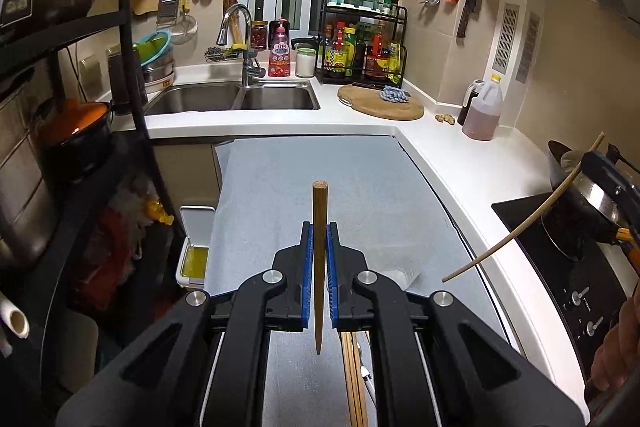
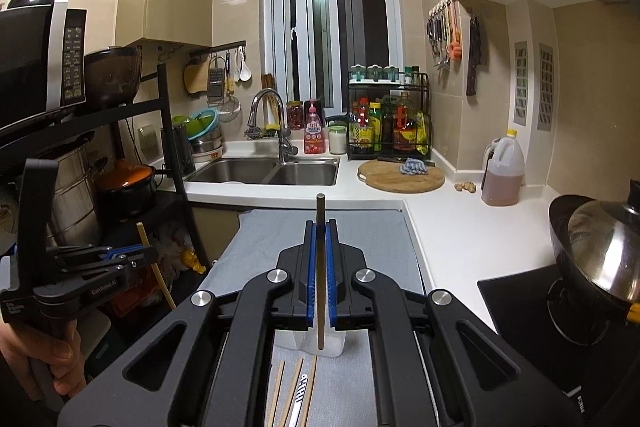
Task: Organize utensils
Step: 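Lift both held chopsticks upright and carry them over the clear container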
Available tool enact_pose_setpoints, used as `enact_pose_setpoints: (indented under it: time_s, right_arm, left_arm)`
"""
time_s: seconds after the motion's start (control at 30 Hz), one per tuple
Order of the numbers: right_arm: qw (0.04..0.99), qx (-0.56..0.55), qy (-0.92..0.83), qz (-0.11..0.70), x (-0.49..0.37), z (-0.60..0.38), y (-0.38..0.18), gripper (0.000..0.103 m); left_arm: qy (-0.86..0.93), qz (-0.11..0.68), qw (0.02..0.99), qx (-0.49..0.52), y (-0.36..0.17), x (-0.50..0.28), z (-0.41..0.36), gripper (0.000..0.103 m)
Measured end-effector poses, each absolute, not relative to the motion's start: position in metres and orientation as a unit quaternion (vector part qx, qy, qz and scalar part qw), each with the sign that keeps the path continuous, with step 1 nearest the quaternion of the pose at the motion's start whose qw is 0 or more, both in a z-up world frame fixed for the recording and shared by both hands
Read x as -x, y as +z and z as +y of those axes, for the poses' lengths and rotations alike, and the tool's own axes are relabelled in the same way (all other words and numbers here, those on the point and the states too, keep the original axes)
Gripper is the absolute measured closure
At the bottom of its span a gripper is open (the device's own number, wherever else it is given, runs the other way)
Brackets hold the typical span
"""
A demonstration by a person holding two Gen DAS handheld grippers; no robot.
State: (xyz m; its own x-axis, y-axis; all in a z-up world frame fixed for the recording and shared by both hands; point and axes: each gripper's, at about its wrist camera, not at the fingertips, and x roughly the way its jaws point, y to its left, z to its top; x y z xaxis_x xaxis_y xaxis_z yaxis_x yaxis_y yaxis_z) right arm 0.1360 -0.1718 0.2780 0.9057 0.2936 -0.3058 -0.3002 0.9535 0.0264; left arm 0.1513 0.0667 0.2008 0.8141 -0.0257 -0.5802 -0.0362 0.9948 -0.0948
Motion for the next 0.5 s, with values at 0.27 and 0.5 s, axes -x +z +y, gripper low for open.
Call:
enact_pose_setpoints:
  time_s: [0.27,0.5]
  right_arm:
    - [0.978,0.01,0.156,0.137,-0.155,-0.172,0.311,0.098]
    - [0.979,-0.002,0.158,0.131,-0.185,-0.17,0.321,0.098]
  left_arm:
    - [-0.002,0.29,0.955,0.059,0.232,-0.176,0.074,0.096]
    - [-0.018,0.262,0.962,0.075,0.263,-0.201,0.07,0.096]
